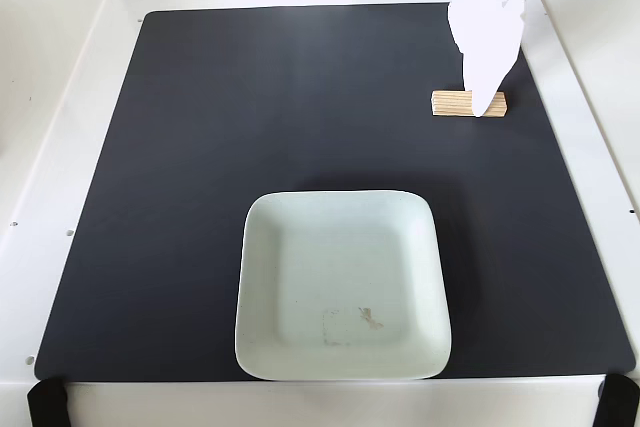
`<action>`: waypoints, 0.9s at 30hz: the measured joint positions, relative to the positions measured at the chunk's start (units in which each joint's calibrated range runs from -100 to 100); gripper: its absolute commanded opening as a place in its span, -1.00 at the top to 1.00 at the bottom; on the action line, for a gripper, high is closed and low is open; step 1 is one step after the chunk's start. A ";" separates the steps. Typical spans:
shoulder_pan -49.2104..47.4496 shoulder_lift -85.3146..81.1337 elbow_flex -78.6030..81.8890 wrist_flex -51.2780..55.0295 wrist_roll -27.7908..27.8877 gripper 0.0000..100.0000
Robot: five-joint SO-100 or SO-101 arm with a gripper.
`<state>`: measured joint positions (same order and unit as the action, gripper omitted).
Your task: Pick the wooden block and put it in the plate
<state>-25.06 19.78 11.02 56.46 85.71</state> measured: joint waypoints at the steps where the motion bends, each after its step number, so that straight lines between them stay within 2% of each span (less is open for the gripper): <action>1: 0.29 -0.77 0.18 0.00 0.00 0.98; 4: 1.26 -4.59 2.20 0.77 0.00 0.98; 10: 5.70 -21.10 8.87 9.86 -0.16 0.98; 16: 9.08 -40.32 17.48 13.52 -4.64 0.98; 20: 12.84 -45.00 18.71 13.61 -8.92 0.98; 23: 17.38 -44.58 19.32 9.27 -12.68 0.98; 27: 22.11 -38.62 19.41 -3.32 -17.42 0.98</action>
<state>-2.95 -18.84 30.43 53.15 68.28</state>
